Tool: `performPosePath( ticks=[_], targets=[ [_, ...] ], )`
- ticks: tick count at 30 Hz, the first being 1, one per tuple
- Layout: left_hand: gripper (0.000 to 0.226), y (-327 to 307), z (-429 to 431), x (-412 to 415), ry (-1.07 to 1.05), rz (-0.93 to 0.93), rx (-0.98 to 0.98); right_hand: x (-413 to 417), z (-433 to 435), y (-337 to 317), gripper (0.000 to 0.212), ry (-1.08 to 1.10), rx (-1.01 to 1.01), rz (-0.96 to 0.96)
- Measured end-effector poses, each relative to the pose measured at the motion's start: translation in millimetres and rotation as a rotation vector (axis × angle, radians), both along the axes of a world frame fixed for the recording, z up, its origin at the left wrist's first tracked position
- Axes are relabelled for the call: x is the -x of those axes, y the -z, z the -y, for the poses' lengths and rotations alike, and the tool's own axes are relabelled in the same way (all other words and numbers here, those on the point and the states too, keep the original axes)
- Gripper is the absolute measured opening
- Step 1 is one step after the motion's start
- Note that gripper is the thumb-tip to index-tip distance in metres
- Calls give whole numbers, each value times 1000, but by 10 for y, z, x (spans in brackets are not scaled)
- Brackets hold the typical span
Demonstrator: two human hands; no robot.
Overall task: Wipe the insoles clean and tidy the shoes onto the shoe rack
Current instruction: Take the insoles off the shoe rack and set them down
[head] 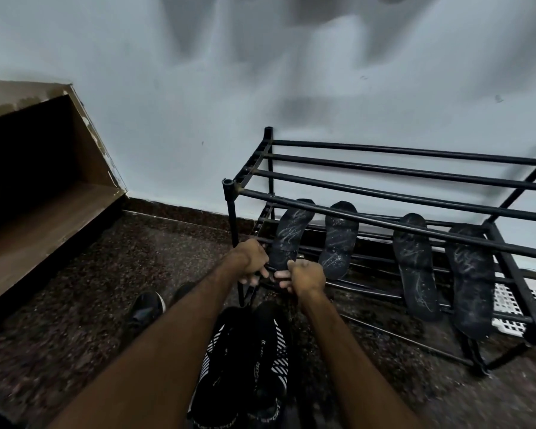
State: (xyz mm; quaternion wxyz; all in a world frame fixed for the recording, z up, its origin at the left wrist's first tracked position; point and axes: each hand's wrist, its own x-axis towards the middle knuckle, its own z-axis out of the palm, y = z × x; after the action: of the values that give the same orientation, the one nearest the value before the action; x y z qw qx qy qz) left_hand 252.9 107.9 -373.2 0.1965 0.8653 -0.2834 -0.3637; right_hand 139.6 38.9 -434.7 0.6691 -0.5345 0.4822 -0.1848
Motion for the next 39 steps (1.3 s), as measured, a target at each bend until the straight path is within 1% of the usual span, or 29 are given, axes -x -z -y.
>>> performPosePath(
  ticks=[3,6,9,13,15,16,18,21,25,28,32,35,39],
  targets=[
    [22,-33,-46,-3,-76,-46,55,112,-110,-28,17,-31,20,83],
    [28,-59,-138,48,-168,-114,108,330,-210,-91,16,-104,52,112],
    [26,-19,-245,172,-292,-287,195,617,-303,-154,10,-207,85,129],
    [29,113,-417,482,-410,-540,334,1069,-471,-263,14,-390,93,114],
    [27,199,-501,639,-461,-625,421,1295,-552,-274,13,-459,95,79],
    [24,244,-545,710,-493,-639,464,1406,-594,-269,12,-482,94,67],
    [22,314,-629,853,-543,-637,536,1624,-671,-238,11,-523,108,51],
    [25,458,-779,1105,-563,-653,561,1986,-800,-162,13,-593,98,21],
    [22,671,-992,1414,-587,-684,519,2349,-891,13,19,-663,53,-52],
    [13,755,-1069,1624,-610,-631,481,2522,-896,150,21,-683,4,-125],
    [11,902,-1028,1835,-567,-602,387,2691,-903,360,24,-710,-64,-230],
    [18,1058,-900,1890,-525,-602,337,2741,-858,493,25,-685,-106,-275],
    [32,1324,-717,1873,-438,-545,250,2757,-759,711,26,-624,-138,-287]
  ],
)
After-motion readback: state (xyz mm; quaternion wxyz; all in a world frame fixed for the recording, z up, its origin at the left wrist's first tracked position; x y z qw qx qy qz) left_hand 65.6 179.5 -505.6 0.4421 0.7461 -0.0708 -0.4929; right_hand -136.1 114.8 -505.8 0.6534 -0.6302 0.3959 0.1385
